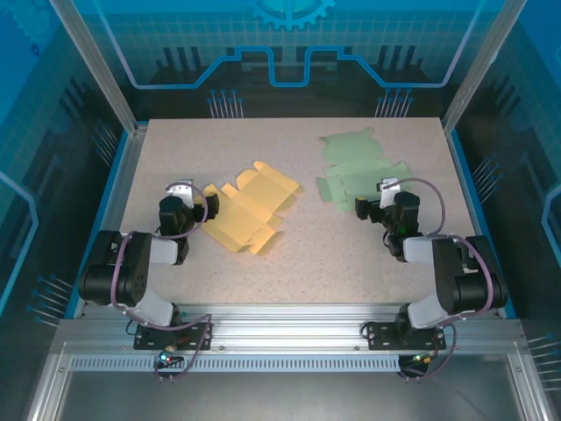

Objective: Fold the paper box

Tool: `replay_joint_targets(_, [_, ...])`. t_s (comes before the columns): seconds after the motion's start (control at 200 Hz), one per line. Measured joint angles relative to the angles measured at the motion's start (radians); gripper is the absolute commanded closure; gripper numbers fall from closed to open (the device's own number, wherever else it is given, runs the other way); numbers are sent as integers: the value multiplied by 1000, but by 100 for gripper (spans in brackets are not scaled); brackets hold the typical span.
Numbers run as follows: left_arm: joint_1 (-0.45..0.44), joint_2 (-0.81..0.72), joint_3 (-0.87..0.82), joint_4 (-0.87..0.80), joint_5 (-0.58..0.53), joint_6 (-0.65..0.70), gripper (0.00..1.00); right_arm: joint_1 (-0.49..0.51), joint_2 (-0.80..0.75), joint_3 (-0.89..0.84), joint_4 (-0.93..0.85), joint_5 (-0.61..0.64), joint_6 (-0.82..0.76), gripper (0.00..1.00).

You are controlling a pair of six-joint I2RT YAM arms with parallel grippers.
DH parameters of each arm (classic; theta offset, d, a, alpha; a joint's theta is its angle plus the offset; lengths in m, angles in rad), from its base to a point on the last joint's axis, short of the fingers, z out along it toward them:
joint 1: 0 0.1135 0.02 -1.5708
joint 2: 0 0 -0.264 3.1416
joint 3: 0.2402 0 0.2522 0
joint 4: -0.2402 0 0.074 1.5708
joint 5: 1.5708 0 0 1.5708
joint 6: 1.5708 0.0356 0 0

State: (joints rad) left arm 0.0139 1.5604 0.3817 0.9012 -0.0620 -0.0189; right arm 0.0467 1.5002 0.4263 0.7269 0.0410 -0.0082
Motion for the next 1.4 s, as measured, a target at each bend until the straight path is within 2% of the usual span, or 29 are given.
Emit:
replay_joint_targets(0.905, [-2, -10, -1, -5, -16, -2, 1, 0, 0, 13, -30, -6, 0, 0])
replay_joint_targets(1.031, [-2, -80, -4, -45, -29, -2, 1, 0, -13, 49, -101, 0, 0, 0])
replay_joint_targets(1.176, [-2, -233, -3, -140, -51, -10, 1, 0, -94, 85, -201, 29, 14, 0])
replay_joint_targets(1.291, [-4, -369, 17, -238, -57, -77, 1, 0, -197, 97, -283, 72, 47, 0])
replay_joint_targets(1.401, [-15, -452, 117, -391, -58, -189, 1, 0, -288, 132, -389, 111, 93, 0])
